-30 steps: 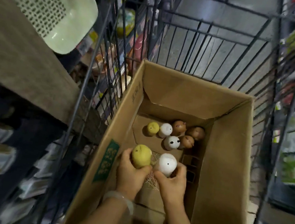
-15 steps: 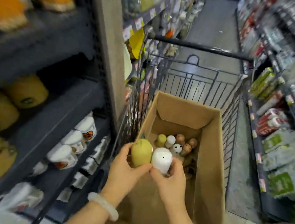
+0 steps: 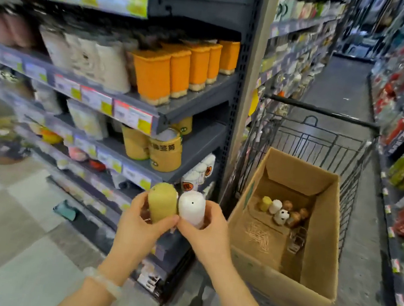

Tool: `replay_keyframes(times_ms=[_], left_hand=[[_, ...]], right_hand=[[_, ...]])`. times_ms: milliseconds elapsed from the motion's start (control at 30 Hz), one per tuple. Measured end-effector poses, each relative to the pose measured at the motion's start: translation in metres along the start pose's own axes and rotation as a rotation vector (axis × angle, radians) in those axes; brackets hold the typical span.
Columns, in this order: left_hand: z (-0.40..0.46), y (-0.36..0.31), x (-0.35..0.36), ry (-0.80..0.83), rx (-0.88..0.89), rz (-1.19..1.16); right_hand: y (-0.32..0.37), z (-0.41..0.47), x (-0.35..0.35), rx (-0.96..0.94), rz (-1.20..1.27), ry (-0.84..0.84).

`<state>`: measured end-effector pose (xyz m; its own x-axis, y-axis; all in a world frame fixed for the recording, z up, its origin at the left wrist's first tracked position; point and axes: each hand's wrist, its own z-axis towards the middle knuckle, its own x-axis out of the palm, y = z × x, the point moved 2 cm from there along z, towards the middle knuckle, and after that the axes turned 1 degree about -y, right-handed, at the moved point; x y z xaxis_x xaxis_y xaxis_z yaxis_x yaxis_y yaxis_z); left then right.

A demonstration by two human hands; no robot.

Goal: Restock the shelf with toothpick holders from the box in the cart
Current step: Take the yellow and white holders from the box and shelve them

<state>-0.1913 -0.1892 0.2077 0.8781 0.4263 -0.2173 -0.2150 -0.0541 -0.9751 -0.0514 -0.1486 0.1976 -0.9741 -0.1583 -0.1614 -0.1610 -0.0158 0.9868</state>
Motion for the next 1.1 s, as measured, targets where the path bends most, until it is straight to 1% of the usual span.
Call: replay_keyframes(times_ms=[200, 267, 333, 467, 700, 867, 1100], left_hand=[[-0.010, -0.011, -0.081, -0.177, 0.000, -0.031], [-0.009, -0.011, -0.100, -0.208, -0.012, -0.035], [-0.012, -0.011, -0.126, -0.271, -0.015, -0.048], [-0.009, -0.014, -0.171, -0.357, -0.023, -0.069], [0.021, -0.022, -0.243, -0.388, -0.027, -0.083], [0.057, -0.044, -0.289, -0.399, 0.008, -0.247], [0.116, -0.064, -0.348, -0.379, 0.075, -0.213]], right_hand=[[0.038, -0.010, 0.066, -0.038, 0.039, 0.206], [0.046, -0.010, 0.082, -0.070, 0.047, 0.237], [0.058, -0.011, 0.105, -0.097, 0.082, 0.304], [0.081, -0.010, 0.147, -0.112, 0.133, 0.406], [0.120, 0.016, 0.215, -0.118, 0.195, 0.542], [0.152, 0.052, 0.264, -0.063, 0.392, 0.648], [0.193, 0.095, 0.324, -0.119, 0.471, 0.722]])
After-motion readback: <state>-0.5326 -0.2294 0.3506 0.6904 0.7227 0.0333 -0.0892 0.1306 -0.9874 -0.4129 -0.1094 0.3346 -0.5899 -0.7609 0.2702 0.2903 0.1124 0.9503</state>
